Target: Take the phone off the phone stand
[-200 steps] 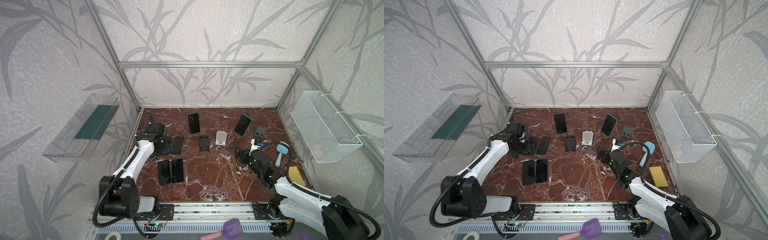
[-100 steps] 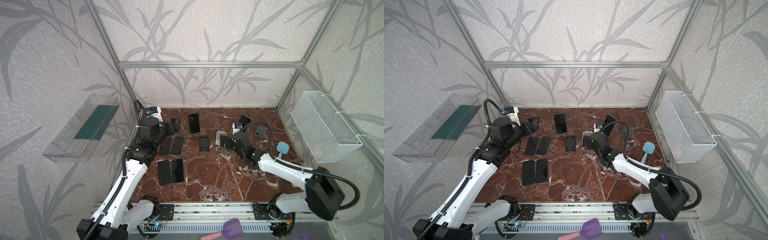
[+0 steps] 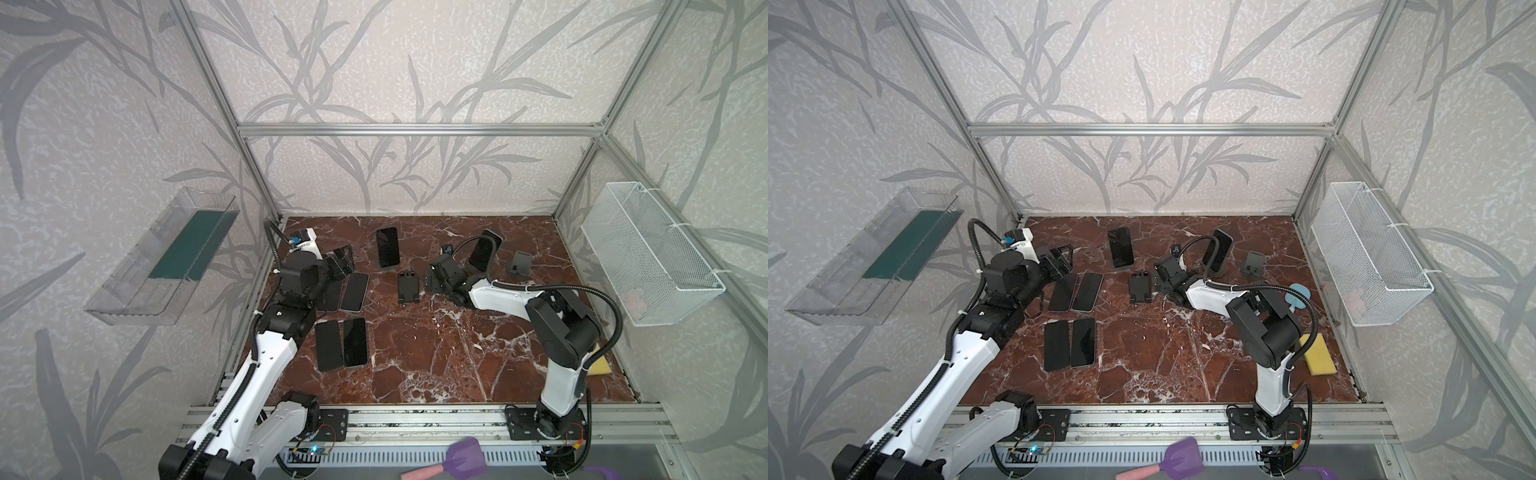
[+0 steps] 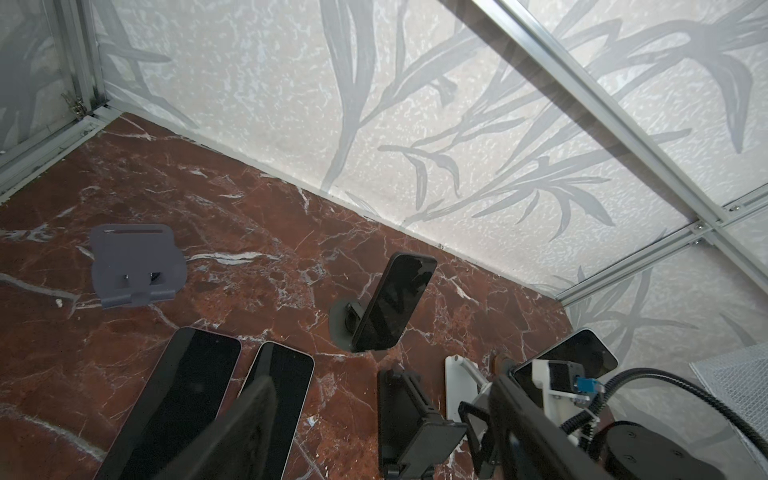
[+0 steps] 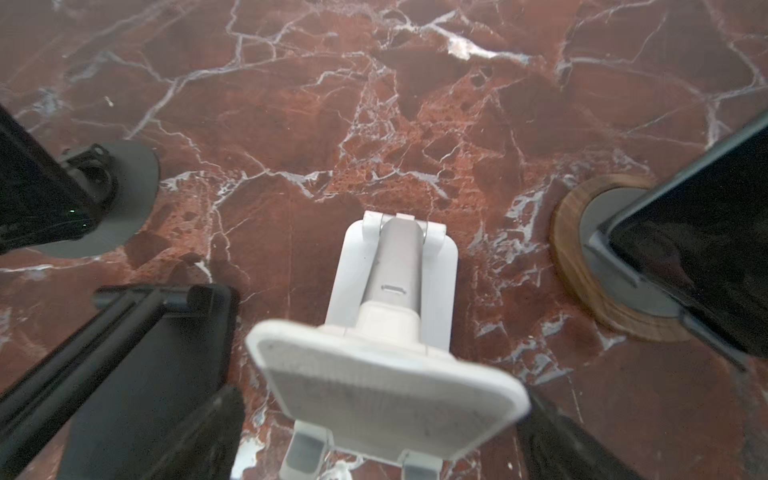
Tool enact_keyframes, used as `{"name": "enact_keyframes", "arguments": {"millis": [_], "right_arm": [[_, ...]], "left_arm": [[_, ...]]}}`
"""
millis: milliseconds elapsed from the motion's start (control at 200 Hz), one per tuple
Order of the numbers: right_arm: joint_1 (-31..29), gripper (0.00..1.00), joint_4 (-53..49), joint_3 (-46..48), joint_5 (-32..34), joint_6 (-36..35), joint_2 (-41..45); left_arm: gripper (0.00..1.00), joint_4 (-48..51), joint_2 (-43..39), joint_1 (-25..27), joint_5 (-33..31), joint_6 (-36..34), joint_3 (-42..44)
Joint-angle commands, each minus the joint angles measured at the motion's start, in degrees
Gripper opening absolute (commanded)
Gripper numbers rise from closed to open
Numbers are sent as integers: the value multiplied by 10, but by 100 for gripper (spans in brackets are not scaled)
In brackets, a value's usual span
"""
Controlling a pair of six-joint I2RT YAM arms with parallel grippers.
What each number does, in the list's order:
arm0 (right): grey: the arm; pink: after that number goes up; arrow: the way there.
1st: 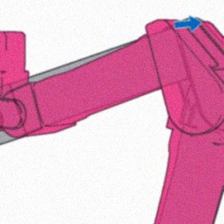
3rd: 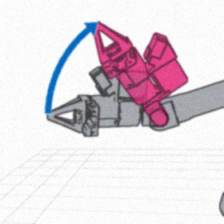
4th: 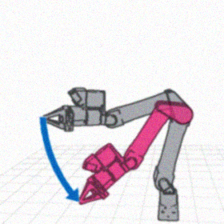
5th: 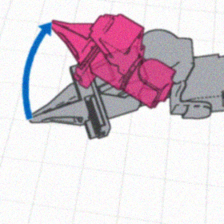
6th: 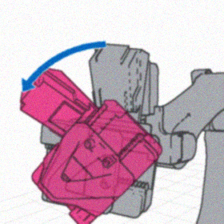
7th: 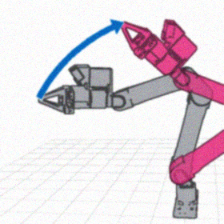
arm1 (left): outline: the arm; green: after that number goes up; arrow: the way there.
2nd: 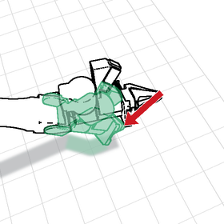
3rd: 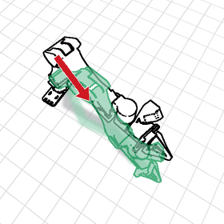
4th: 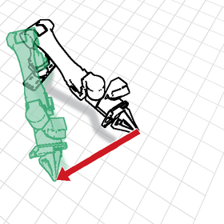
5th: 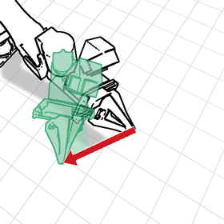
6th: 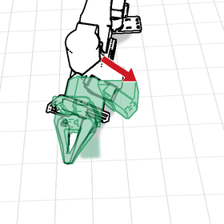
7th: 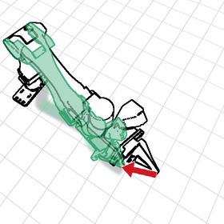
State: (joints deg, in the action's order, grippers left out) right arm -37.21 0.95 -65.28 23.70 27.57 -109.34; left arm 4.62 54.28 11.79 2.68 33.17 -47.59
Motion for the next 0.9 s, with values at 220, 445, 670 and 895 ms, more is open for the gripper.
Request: {"name": "enact_keyframes", "arguments": {"millis": [220,445,670,895], "right_arm": [[5,59,29,-34,36,-59,-20],[31,57,92,-61,-8,-111,-43],[83,60,63,-199,-91,-116,-148],[116,80,4,-300,-130,-115,-203]], "left_arm": [[79,-47,-4,-10,26,33,10],[79,-69,-3,-23,50,45,17],[78,-74,1,-23,57,43,20],[78,-74,0,-23,56,36,19]]}}
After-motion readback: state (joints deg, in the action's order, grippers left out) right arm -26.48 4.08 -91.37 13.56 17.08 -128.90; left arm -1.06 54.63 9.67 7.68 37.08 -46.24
